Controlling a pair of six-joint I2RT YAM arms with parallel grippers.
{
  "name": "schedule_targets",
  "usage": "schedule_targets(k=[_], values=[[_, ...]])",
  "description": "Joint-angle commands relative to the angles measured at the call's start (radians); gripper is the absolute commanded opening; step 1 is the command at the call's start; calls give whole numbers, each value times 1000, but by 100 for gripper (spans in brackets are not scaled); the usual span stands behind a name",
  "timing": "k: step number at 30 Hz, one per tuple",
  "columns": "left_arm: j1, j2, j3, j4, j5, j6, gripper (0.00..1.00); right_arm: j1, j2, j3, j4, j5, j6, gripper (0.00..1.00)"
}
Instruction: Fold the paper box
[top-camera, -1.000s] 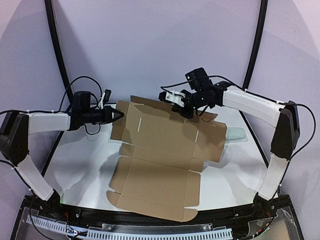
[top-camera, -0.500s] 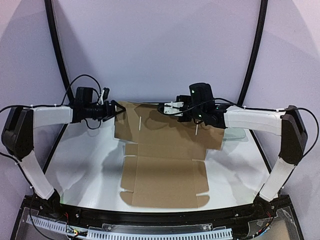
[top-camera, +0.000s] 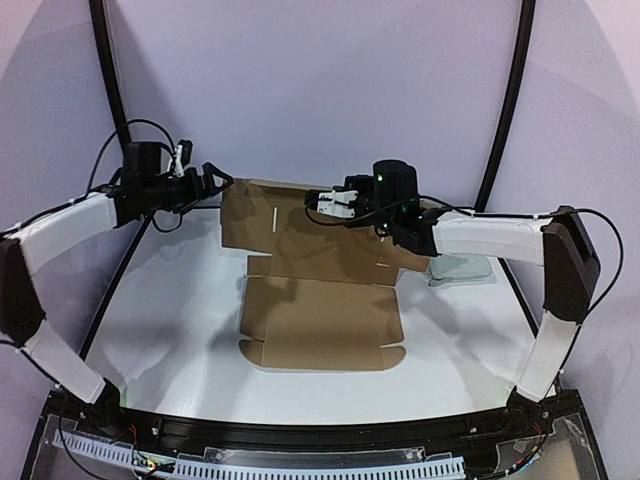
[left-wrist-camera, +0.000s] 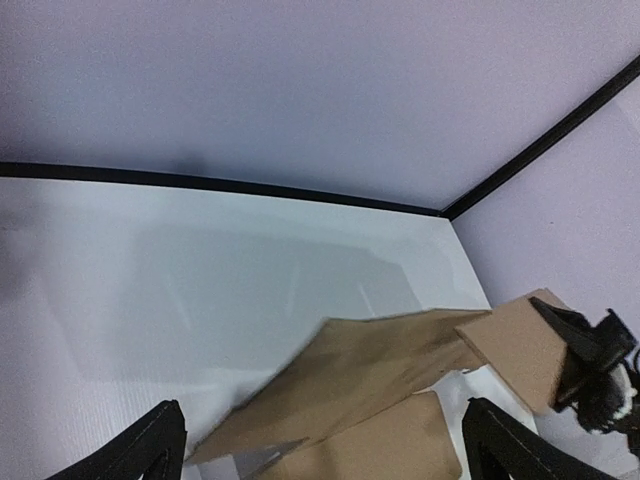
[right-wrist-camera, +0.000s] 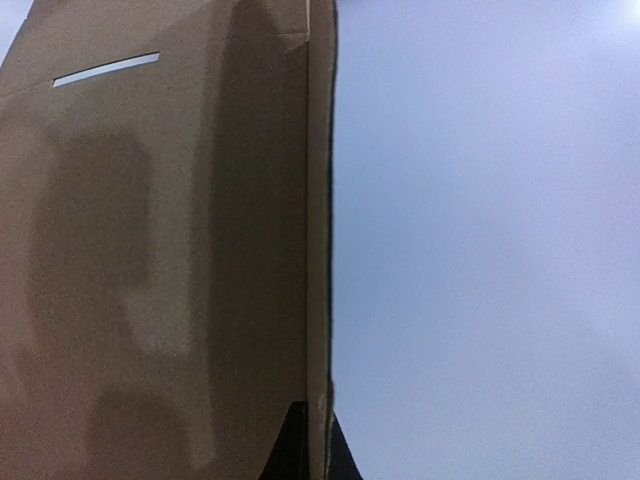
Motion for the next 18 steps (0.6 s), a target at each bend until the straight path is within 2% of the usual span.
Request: schedule_targets(k=[1, 6, 8, 12, 18], values=[[-9, -159, -35, -68, 30, -42, 99, 16, 25, -52, 106, 59, 0, 0], [-44, -231, -20, -118, 52, -55, 99, 30, 30, -78, 118, 73, -8, 0], [-98, -218, 2, -121, 54, -52, 99, 34, 33, -79, 121, 76, -11, 0], [-189, -139, 69, -104, 85, -59, 99, 41, 39, -75, 114, 74, -23, 0], [-213, 11, 161, -109, 77, -77, 99, 62, 48, -80, 140, 76, -34, 0]])
